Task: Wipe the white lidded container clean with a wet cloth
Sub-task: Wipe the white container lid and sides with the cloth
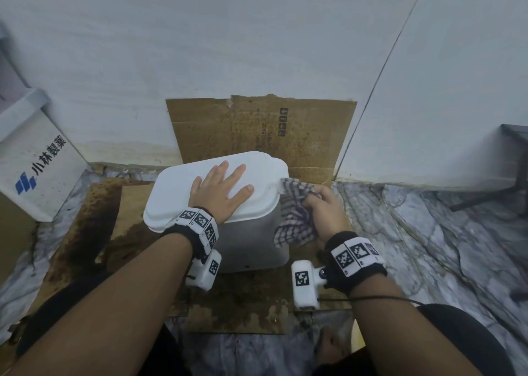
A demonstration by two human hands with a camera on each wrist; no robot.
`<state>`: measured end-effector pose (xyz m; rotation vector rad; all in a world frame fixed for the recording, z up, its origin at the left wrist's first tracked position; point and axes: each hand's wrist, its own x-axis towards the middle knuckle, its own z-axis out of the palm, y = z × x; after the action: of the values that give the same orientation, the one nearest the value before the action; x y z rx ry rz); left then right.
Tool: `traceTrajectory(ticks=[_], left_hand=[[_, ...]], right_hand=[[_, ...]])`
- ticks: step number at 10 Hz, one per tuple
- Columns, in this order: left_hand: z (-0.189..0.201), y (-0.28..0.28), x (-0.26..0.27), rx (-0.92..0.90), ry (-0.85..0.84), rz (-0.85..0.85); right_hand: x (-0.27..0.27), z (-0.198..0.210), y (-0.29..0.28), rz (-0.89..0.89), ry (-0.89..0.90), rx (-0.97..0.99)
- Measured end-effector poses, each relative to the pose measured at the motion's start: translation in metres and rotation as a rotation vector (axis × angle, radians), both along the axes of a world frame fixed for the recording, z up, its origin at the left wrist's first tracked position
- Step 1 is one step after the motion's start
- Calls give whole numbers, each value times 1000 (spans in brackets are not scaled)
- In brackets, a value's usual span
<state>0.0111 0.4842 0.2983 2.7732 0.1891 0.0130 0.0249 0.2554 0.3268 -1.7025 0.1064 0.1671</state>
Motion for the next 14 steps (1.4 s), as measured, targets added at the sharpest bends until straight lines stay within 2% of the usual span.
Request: traceTrajectory(ticks=[1,2,3,5,6,7,8,9,10,11,13,14], left_hand=[[1,-1,-2,-15,-6,3],[2,0,-3,-4,-4,1],[2,3,-3,4,3,7],[2,6,-3,0,15,5],[2,5,-2,-14,14,3],[2,4,-4,-25,15,1],[2,6,-4,-20,17,-5],[1,9,-5,-21,19,-4],[0,9,-4,-22,15,-4],[0,11,-4,-22,17,7],[0,18,-6,-29,18,8],[-1,18,-7,-40,10,4]], right_hand=[[-9,-5,16,178,-176,-163],[-15,-12,30,211,-313,-422],[-22,-16,34,228,-393,-544],[-20,-5,37,320,-464,-968],[-9,3,34,387,-489,-874],[0,-3,23,264,-256,-644],[-5,-11,13,71,9,-241],[-17,-13,19,59,-53,-60],[-21,-19,31,137,-251,-253],[-25,-23,39,92,-322,-409],[-21,-19,38,117,-299,-633],[-23,-20,36,23,-271,-448]])
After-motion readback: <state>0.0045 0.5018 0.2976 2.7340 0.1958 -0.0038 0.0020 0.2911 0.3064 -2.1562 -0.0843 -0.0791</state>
